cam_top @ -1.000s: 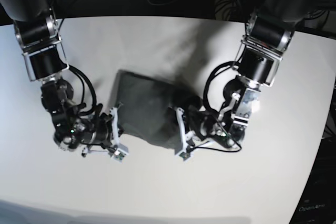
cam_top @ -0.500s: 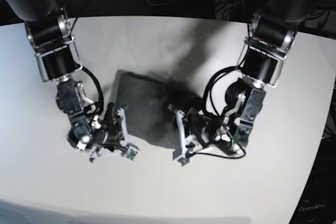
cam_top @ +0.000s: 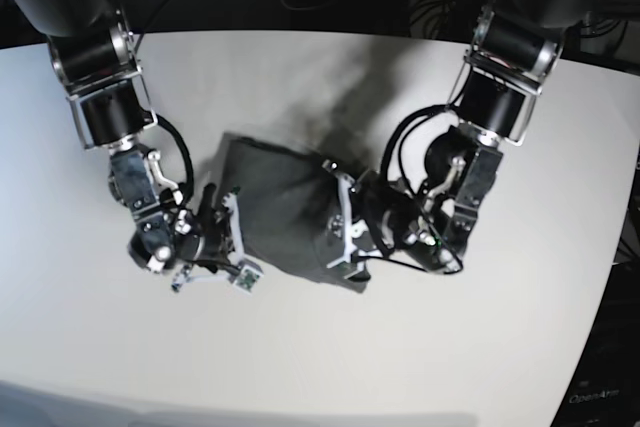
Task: Fold the T-shirt properly
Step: 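Rotate the bundle with both grippers to square it on the table, then release the bundle with the right gripper and pull it away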
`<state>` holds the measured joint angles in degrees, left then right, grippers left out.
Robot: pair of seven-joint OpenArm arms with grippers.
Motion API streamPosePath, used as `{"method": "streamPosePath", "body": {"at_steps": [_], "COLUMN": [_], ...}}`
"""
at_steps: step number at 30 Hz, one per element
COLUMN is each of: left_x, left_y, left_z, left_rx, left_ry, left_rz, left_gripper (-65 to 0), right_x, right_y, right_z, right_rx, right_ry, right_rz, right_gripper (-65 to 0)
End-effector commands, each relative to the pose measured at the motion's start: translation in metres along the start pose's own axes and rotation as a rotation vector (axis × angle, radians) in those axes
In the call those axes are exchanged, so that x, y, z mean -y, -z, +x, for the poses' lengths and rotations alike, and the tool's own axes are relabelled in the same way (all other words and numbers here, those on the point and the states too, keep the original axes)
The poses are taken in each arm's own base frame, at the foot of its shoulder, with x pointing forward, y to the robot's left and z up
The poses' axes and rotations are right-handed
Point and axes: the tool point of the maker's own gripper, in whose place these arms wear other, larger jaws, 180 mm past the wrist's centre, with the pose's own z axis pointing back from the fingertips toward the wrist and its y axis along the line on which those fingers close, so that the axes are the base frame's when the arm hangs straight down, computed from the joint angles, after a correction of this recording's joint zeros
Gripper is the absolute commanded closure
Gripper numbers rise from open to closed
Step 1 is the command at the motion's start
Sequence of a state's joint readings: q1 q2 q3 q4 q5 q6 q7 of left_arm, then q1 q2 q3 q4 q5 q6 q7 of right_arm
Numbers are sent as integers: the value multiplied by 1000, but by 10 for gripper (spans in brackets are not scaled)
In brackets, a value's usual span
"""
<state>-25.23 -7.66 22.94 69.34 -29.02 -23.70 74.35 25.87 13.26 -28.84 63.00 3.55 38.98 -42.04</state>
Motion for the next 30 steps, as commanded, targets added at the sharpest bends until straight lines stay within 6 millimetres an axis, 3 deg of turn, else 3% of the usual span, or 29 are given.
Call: {"method": "streamPosePath", "body": {"at_steps": [1,9,21,30], "left_x": [-4,-27,-48,-71], "left_y": [-7,16,14,7], "left_z": [13,-1,31,46], "left_rx": [36,67,211,185], "left_ry": [0,-108,-148,-128], "left_rz": [6,4,30,79], "left_gripper": [-17,-17,-17,-17], "right_x": [12,4,-16,-24], "right_y": [-6,2,10,9], "right_z": [11,2,-22,-67], "right_rx": [30,31,-14,-100], "right_ry": [-11,14,28,40], "right_rz": [-12,15,52,64], "right_gripper": [-3,-3,-1,-1]}}
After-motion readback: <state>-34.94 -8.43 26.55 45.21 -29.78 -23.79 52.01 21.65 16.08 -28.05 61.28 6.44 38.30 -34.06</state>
